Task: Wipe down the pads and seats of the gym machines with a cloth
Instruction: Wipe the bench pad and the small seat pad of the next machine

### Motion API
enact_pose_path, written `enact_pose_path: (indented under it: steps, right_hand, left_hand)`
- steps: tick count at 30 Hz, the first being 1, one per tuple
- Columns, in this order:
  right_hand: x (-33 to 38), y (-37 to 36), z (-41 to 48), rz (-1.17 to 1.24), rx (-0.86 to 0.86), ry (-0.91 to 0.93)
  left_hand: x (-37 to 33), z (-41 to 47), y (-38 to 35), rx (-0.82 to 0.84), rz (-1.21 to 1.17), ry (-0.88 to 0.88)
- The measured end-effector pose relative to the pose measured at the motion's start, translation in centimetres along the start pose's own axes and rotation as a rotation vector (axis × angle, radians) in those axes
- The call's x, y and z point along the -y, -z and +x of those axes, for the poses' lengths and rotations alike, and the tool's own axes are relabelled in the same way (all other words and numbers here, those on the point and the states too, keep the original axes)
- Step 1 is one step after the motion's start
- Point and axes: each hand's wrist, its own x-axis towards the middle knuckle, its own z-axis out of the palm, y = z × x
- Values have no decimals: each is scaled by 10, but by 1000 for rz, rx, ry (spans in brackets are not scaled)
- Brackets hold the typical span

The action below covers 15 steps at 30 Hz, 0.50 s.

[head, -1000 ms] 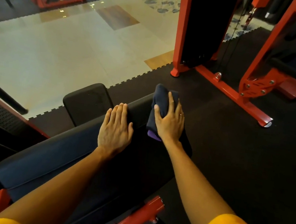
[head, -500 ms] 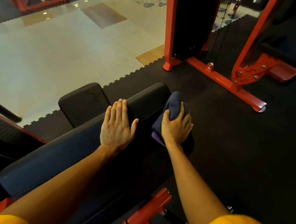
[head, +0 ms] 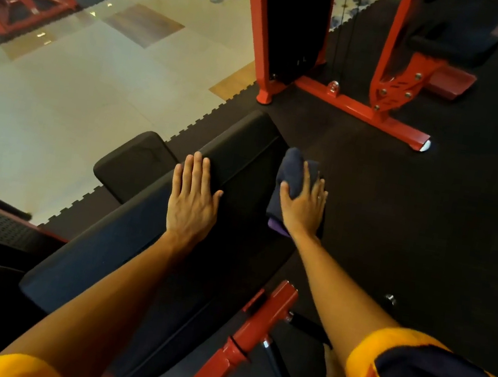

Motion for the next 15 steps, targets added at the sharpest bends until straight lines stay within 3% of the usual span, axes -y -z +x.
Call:
enact_pose_path:
  steps: [3, 7, 10, 12, 15]
  right_hand:
    - [28, -14, -20, 12, -23, -83]
    - [25, -27, -92, -5, -35, 283]
    - [-14, -23, -107, -11, 4, 421]
    - [-33, -21, -102, -22, 1, 351]
    - [-31, -19, -71, 16, -67, 79]
  left_hand:
    - [2, -15, -2, -9, -11, -66]
    - [5, -27, -3, -43, 16, -306]
    - [-4, -30, -6, -1, 34, -476]
    - [-5, -31, -9, 37, 57, -502]
    - [-5, -29, -10, 50, 80, -488]
